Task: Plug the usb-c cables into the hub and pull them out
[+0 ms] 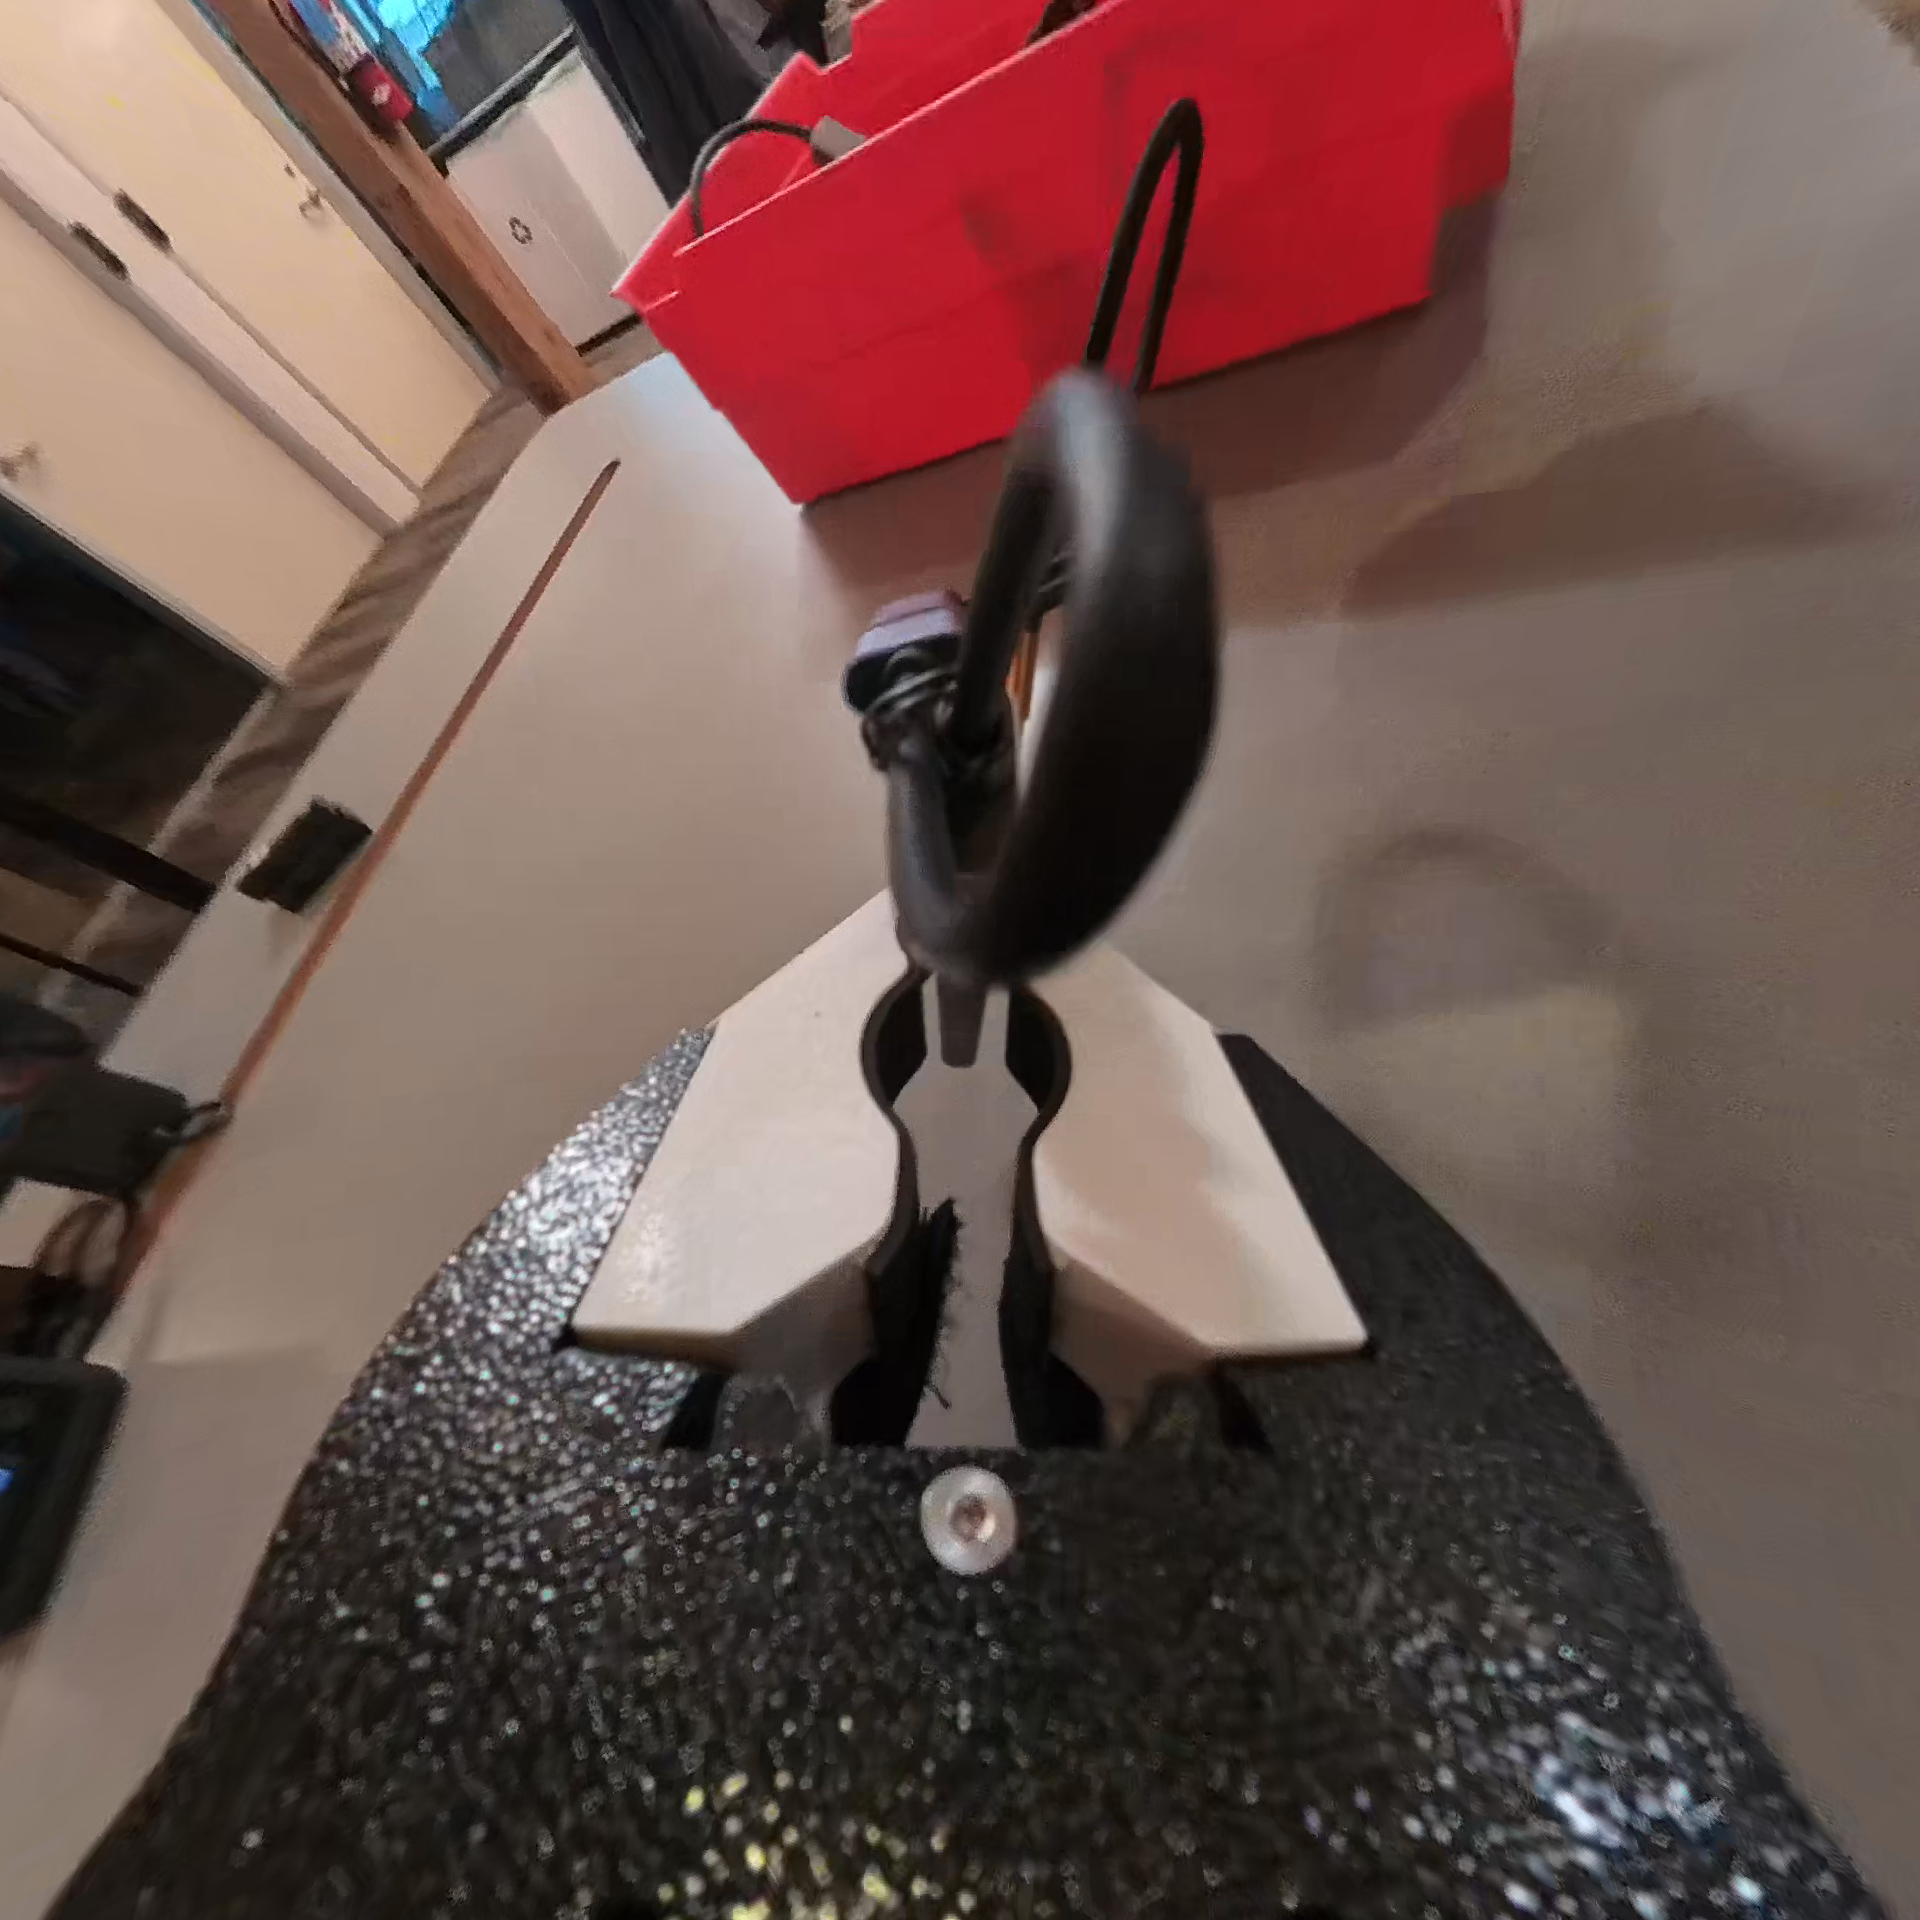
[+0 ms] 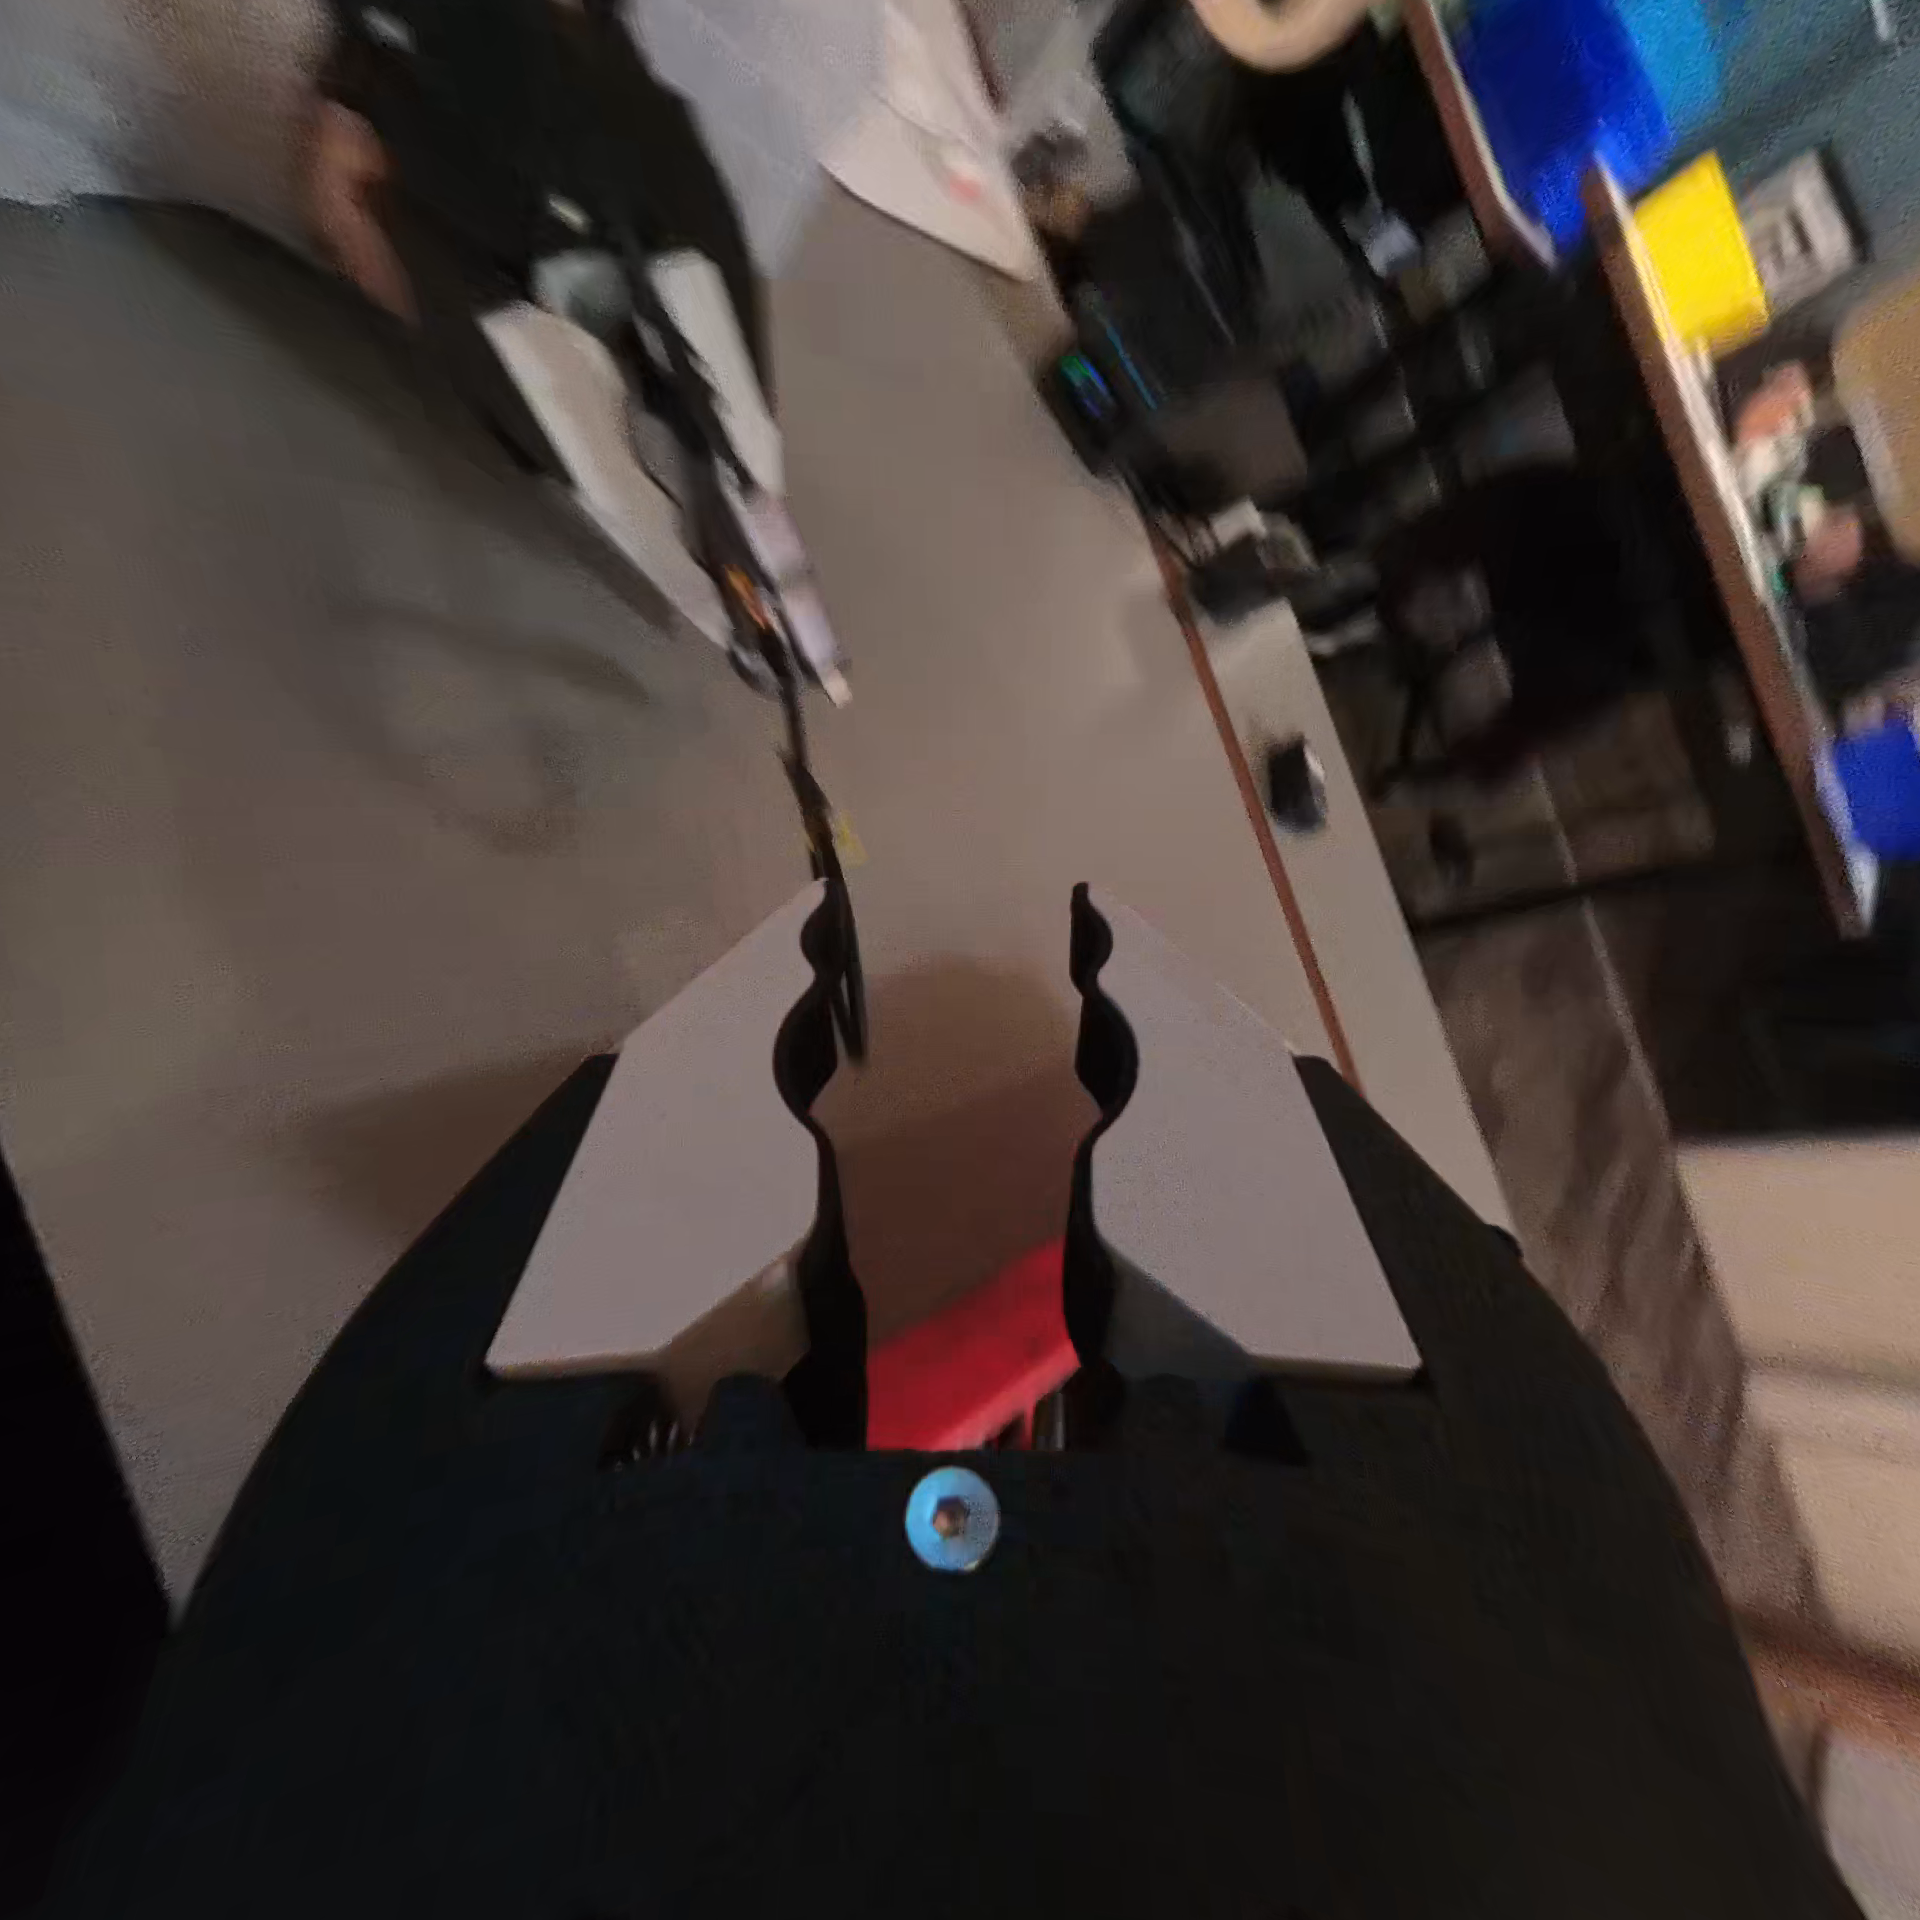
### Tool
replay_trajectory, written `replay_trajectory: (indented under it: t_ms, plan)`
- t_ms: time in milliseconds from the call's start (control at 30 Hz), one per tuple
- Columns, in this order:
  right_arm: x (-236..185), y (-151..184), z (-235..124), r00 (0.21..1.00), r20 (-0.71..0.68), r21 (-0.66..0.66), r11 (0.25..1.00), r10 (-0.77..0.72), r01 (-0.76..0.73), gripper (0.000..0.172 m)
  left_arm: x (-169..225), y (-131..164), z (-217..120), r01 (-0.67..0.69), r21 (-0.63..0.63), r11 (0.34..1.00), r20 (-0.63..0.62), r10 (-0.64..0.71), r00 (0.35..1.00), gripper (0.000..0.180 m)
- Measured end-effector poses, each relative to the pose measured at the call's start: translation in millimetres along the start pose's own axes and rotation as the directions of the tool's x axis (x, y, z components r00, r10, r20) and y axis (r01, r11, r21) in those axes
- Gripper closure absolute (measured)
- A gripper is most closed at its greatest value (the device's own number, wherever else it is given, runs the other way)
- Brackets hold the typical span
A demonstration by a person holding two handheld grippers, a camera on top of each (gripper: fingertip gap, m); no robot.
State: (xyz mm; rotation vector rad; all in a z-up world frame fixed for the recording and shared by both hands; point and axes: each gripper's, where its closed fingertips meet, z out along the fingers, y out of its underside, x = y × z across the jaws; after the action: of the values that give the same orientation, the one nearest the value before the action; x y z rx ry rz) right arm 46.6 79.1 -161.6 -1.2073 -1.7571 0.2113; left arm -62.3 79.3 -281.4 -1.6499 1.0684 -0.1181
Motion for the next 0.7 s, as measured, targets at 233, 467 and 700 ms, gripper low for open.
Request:
replay_trajectory:
  t_ms: [233, 467, 700]
  plan:
    - [-56, -2, 72, 0.958, 0.105, -0.082, 0.957, -0.268, 0.277, 0.128, 2, -8, -2, -0.394, -0.047, 0.918, 0.161, 0.396, 0.904, 0.173]
    - [-40, -19, 73, 0.974, -0.018, 0.016, 0.974, -0.224, 0.224, 0.153, 12, -19, -5, -0.735, -0.165, 0.658, 0.253, 0.749, 0.613, 0.174]
    - [-82, -19, 94, 0.964, 0.197, 0.058, 0.983, -0.181, 0.173, 0.153, 24, -20, -2, -0.762, -0.146, 0.631, 0.214, 0.772, 0.598, 0.173]
